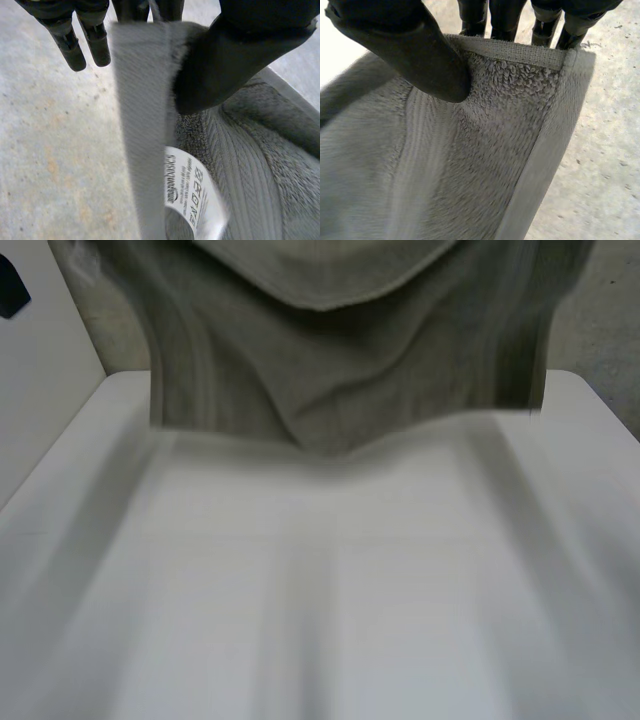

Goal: Fold the towel.

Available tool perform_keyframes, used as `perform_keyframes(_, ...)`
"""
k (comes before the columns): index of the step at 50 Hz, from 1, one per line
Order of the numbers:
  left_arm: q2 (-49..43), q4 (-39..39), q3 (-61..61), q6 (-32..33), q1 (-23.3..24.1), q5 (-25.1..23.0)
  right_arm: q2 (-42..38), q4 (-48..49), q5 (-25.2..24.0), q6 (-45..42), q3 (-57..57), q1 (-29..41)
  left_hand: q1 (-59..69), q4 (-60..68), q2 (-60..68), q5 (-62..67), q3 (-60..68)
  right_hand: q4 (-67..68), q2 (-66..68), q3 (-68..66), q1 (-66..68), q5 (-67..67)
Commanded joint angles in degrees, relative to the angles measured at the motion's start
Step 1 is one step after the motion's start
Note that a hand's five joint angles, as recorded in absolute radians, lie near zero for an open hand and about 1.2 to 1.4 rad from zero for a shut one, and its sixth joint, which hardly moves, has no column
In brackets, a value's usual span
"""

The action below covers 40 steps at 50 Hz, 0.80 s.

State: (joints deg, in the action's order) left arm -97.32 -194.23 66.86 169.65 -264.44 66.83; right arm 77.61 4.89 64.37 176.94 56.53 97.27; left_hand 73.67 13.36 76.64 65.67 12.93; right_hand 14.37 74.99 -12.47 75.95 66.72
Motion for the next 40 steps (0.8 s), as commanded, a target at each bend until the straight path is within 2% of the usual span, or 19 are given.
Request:
perform_keyframes(1,1.3,-6.5,10.0,-1.3,-3.4,-1.9,1.1,-0.7,-2.8,-3.6,10.6,-0.4,6.3,-3.4,3.4,4.3,-2.9,-4.4,5.0,2.5,4.0,3.3)
perform_keyframes(9,1.3,-6.9,20.7,1.8,-3.8,-5.5,5.5,-0.8,-3.9,-12.7,28.4,-2.6,6.3,-3.4,3.4,4.3,-2.9,-4.4,5.0,2.5,4.0,3.3)
perform_keyframes(11,2.8,-7.0,28.6,5.8,-4.2,-8.6,6.0,-0.8,-4.5,-13.5,31.6,-3.7,6.3,-3.4,3.4,4.3,-2.9,-4.4,5.0,2.5,4.0,3.3)
perform_keyframes(12,2.8,-7.0,28.7,5.9,-4.2,-8.6,6.0,-0.8,-4.5,-13.5,31.6,-3.7,6.3,-3.4,3.4,4.3,-2.9,-4.4,5.0,2.5,4.0,3.3)
perform_keyframes(14,3.5,-7.1,31.4,7.5,-4.6,-9.5,6.9,-0.6,-7.7,-15.5,37.5,-5.5,6.3,-3.4,3.4,4.3,-2.9,-4.4,5.0,2.5,4.0,3.3)
perform_keyframes(15,4.0,-7.2,34.1,9.4,-5.1,-10.5,6.9,-0.6,-7.7,-15.5,37.5,-5.5,6.3,-3.4,3.4,4.3,-2.9,-4.4,5.0,2.5,4.0,3.3)
perform_keyframes(16,4.7,-7.0,36.7,10.9,-5.9,-11.4,7.5,-0.8,-10.1,-17.0,40.1,-6.8,6.3,-3.4,3.4,4.3,-2.9,-4.4,5.0,2.5,4.0,3.3)
perform_keyframes(17,4.7,-7.0,36.7,10.9,-5.9,-11.4,8.2,-1.3,-12.7,-18.4,42.4,-8.6,6.3,-3.4,3.4,4.3,-2.9,-4.4,5.0,2.5,4.0,3.3)
perform_keyframes(18,5.8,-6.9,38.8,11.8,-6.7,-11.9,8.2,-1.3,-12.7,-18.4,42.4,-8.6,6.3,-3.4,3.4,4.3,-2.9,-4.4,5.0,2.5,4.0,3.3)
perform_keyframes(20,7.4,-6.5,40.4,12.4,-7.4,-12.3,11.5,-2.9,-16.3,-19.8,45.5,-12.1,6.3,-3.4,3.4,4.3,-2.9,-4.4,5.0,2.5,4.0,3.3)
perform_keyframes(23,11.5,-5.7,43.2,12.1,-9.2,-13.7,14.3,-4.9,-18.0,-19.8,46.1,-13.6,6.3,-3.4,3.4,4.3,-2.9,-4.4,5.0,2.5,4.0,3.3)
perform_keyframes(25,17.5,-3.8,45.8,12.0,-12.1,-15.8,17.1,-7.3,-19.3,-19.7,46.2,-15.3,6.3,-3.4,3.4,4.3,-2.9,-4.4,5.0,2.5,4.0,3.3)
perform_keyframes(27,20.0,-2.7,46.4,11.9,-13.8,-16.6,22.0,-12.9,-21.7,-19.8,45.6,-19.8,6.3,-3.4,3.4,4.3,-2.9,-4.4,5.0,2.5,4.0,3.3)
perform_keyframes(28,22.1,-1.4,46.8,11.9,-15.6,-17.4,22.1,-13.0,-21.7,-19.8,45.6,-19.8,6.3,-3.4,3.4,4.3,-2.9,-4.4,5.0,2.5,4.0,3.3)
perform_keyframes(31,23.5,-0.2,46.9,11.8,-16.7,-18.2,23.5,-15.9,-23.7,-19.8,44.4,-22.3,6.3,-3.4,3.4,4.3,-2.9,-4.4,5.0,2.5,4.0,3.3)
perform_keyframes(33,24.5,1.8,46.4,11.8,-18.4,-19.3,23.6,-16.9,-24.5,-19.9,43.8,-22.7,6.3,-3.4,3.4,4.3,-2.9,-4.4,5.0,2.5,4.0,3.3)
perform_keyframes(36,23.8,2.2,46.2,11.7,-18.5,-19.5,22.3,-18.1,-24.9,-20.2,42.4,-22.6,6.3,-3.4,3.4,4.3,-2.9,-4.4,5.0,2.5,4.0,3.3)
perform_keyframes(40,20.2,1.7,46.0,11.8,-17.3,-19.2,15.6,-17.9,-24.5,-20.7,40.8,-22.3,6.3,-3.4,3.4,4.3,-2.9,-4.4,5.0,2.5,4.0,3.3)
